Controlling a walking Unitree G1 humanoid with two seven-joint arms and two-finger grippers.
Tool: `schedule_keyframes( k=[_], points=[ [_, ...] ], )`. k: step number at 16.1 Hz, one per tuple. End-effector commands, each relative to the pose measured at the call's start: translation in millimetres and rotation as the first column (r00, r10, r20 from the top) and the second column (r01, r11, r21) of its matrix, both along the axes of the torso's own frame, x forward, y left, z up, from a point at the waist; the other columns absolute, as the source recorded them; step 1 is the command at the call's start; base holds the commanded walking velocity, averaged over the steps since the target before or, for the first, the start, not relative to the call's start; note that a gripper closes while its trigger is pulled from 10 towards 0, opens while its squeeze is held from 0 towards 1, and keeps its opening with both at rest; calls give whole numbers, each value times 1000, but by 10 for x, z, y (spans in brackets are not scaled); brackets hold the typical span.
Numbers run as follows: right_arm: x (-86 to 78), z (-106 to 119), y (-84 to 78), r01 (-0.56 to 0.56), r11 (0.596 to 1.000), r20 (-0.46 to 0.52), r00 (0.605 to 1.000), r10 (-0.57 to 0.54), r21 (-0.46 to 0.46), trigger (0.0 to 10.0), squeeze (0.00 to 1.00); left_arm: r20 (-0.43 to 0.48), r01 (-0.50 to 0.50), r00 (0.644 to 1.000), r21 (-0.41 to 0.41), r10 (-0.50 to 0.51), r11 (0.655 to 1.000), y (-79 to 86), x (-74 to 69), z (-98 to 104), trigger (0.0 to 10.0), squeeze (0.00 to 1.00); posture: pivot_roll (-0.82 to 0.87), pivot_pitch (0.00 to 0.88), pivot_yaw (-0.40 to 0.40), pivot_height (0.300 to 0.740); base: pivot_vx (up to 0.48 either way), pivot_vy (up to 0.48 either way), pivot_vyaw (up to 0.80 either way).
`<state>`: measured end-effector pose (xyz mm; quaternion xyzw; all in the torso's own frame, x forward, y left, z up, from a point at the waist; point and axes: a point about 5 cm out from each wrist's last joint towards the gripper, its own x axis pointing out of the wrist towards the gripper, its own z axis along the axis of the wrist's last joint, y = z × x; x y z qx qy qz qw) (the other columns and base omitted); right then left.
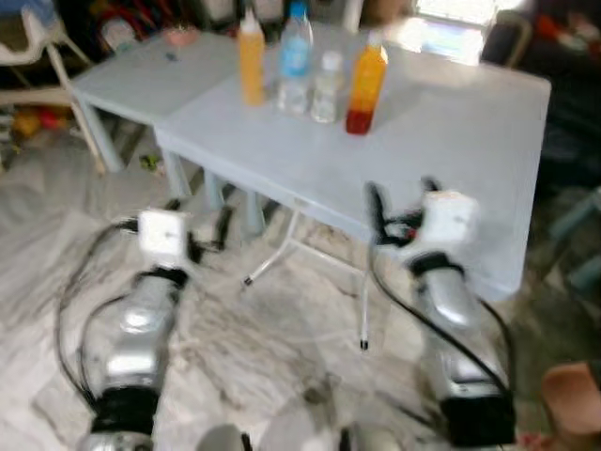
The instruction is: Restocking fridge
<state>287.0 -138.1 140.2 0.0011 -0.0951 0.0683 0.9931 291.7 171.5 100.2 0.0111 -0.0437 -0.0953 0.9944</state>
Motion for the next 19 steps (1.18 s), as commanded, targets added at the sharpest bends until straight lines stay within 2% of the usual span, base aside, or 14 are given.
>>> schedule_keyframes(
  k=[1, 3, 9, 13, 19],
  points=[
    [10, 21, -119, 32, 999, 11, 999, -32, -23, 10000, 0, 15, 34, 999, -9, -34, 999, -121, 25, 33, 10000, 0, -50, 46, -6, 740, 428, 0, 0],
    [15, 21, -121, 31, 999, 10, 999, -30, -27, 10000, 0, 18, 52, 998, -8, -52, 999, -154, 26, 33, 10000, 0, -51, 46, -6, 740, 452, 0, 0],
    [42, 24, -85, 19, 999, 13, 1000, -18, -30, 10000, 0, 15, 74, 997, -12, -74, 997, -192, 36, 28, 10000, 0, -48, 42, -4, 740, 480, 0, -800],
    [61, 34, -59, 12, 999, 19, 1000, -12, -33, 10000, 0, 2, 68, 998, -19, -68, 997, -185, 43, 18, 10000, 0, -45, 43, -6, 740, 463, 0, -106],
    [50, 5, -62, 4, 999, 16, 1000, -3, -42, 10000, 0, 8, 34, 999, -25, -34, 999, -130, 39, 20, 10000, 0, -44, 47, -8, 740, 0, 0, 0]
  ],
)
